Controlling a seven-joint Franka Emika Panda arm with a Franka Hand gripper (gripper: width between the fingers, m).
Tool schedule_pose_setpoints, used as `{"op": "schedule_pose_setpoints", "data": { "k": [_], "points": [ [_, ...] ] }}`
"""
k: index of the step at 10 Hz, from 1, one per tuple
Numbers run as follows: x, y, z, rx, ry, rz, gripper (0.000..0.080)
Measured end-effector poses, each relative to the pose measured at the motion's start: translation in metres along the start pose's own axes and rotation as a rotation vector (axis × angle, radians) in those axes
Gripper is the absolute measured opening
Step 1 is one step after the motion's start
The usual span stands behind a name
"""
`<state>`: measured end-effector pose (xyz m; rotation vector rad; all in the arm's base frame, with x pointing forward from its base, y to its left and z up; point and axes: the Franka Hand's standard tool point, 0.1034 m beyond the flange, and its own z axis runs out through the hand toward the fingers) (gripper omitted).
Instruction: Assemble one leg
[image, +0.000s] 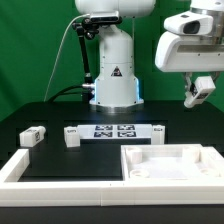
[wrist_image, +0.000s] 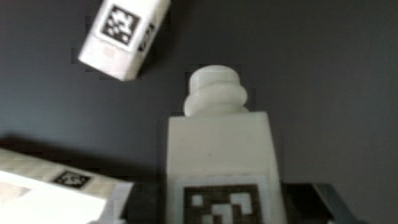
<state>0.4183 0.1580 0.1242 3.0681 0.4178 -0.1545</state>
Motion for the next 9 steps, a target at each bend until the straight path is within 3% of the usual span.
{"op": "schedule_pose_setpoints", "data": {
  "k": [2,4,5,6,7,9],
  "points": [
    [0.002,-0.003,0.0,0.023,0.176,-0.005,0.0287],
    [0.03,0.002,-0.005,0.06,0.387,-0.012,0.0287],
    [0.041,0.007,-0.008,0.067,0.476,-0.034,0.0287],
    [0.041,0.002,-0.009,0.085,0.564,-0.03,0.0287],
    [0.035,0.003,-0.002,0.08,0.518,-0.03,0.0287],
    [0.04,0.007,-0.003,0.068,0.518,-0.058,0.0287]
  ]
}}
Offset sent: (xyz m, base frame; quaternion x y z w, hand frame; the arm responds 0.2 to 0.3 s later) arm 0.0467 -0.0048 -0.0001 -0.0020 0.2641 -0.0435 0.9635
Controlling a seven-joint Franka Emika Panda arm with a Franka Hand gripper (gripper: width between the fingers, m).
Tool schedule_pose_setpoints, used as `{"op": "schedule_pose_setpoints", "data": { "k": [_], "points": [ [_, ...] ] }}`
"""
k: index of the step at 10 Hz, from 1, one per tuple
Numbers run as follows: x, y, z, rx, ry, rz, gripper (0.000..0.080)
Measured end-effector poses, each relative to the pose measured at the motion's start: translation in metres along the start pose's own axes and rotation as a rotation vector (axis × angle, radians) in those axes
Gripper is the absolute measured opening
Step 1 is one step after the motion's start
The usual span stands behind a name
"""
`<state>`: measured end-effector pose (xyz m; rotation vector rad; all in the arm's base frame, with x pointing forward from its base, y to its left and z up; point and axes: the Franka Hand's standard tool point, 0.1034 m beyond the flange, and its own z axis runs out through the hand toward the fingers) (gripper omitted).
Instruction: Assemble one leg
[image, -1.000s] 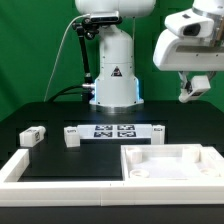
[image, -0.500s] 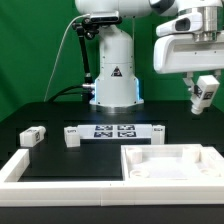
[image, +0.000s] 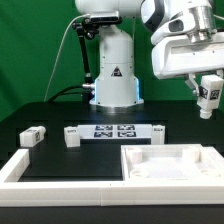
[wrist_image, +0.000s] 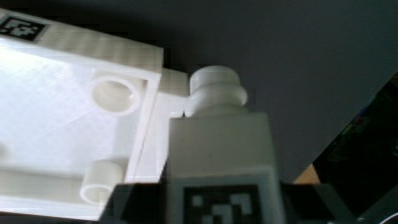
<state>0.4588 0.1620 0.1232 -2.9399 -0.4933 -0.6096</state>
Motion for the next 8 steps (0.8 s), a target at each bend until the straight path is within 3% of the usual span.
{"op": "schedule_pose_setpoints", "data": {
  "k": [4,7,8],
  "points": [
    [0.045,0.046,0.025,-0.022,0.027,-0.06,0.0287],
    [0.067,0.049,0.032,-0.02,0.041,-0.061,0.0287],
    [0.064,0.048,0.033,-0.019,0.036,-0.062,0.0287]
  ]
}}
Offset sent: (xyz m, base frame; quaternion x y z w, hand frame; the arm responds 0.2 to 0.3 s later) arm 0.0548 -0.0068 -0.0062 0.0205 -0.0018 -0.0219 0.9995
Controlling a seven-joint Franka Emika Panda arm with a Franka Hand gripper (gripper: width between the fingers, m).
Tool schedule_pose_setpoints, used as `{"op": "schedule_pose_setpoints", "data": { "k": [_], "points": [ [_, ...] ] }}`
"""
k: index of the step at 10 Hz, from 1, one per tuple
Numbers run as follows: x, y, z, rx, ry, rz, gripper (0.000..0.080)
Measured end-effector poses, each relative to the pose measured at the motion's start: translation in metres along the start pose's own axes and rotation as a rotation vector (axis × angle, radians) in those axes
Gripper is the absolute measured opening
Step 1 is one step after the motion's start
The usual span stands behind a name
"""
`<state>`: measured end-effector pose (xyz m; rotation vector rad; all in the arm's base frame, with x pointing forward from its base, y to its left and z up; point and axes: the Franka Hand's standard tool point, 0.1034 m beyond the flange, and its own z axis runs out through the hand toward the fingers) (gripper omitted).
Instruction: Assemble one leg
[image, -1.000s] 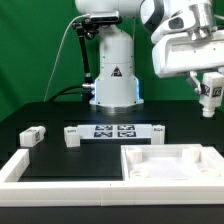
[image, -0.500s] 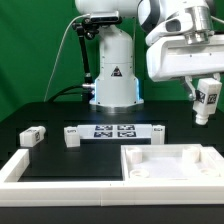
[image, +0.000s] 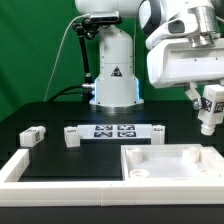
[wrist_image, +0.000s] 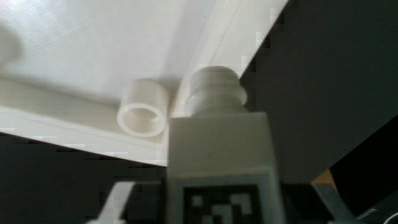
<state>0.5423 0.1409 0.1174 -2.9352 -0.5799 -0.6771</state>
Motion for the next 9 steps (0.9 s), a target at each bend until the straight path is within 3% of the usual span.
{"op": "schedule_pose_setpoints", "data": {
  "k": [3,4,6,9],
  "points": [
    [-0.001,0.0,0.001,0.0,-0.002,-0.002,0.0287],
    [0.001,0.005,0.009,0.001,-0.013,-0.026,0.0287],
    [0.03,0.028,0.023,-0.006,-0.011,-0.06,0.0287],
    [0.049,0.046,0.042,-0.01,-0.001,-0.093,0.0287]
  ]
}}
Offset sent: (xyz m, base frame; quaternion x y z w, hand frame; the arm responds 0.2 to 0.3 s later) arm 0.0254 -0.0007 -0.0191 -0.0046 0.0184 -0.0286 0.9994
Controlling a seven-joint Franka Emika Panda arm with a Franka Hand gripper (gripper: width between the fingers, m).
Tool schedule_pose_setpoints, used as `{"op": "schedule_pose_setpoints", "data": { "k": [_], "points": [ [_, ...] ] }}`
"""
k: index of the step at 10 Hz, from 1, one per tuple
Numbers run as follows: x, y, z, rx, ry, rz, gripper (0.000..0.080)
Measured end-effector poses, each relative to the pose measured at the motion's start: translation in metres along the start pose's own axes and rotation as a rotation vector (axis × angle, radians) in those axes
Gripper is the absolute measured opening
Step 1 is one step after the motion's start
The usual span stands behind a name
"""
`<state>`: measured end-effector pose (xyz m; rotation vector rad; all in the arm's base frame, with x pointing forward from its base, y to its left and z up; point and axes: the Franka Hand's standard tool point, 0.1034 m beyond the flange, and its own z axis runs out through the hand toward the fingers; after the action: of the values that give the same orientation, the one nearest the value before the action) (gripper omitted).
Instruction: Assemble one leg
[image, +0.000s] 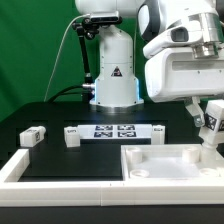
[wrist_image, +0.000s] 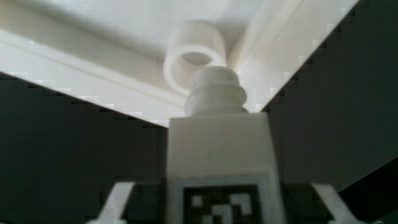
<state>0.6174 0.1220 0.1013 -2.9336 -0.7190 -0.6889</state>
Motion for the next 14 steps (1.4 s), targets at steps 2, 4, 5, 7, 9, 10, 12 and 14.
{"op": "schedule_pose_setpoints", "data": {
  "k": [2,4,5,7,9,10,12,14],
  "points": [
    [-0.004,0.001,0.009,0.002,-0.001,0.003,0.0287],
    [-0.008,0.0,0.015,0.003,0.002,0.004,0.0287],
    [-0.009,0.0,0.018,0.003,0.005,0.005,0.0287],
    [-0.012,-0.001,0.022,0.003,0.01,0.008,0.0287],
    [-0.014,-0.002,0.026,0.003,0.02,0.01,0.0287],
    [-0.016,-0.002,0.029,0.001,0.028,0.012,0.0287],
    [-0.019,0.0,0.031,-0.008,0.058,0.02,0.0287],
    [-0.024,0.003,0.032,-0.016,0.078,0.028,0.0287]
  ]
}}
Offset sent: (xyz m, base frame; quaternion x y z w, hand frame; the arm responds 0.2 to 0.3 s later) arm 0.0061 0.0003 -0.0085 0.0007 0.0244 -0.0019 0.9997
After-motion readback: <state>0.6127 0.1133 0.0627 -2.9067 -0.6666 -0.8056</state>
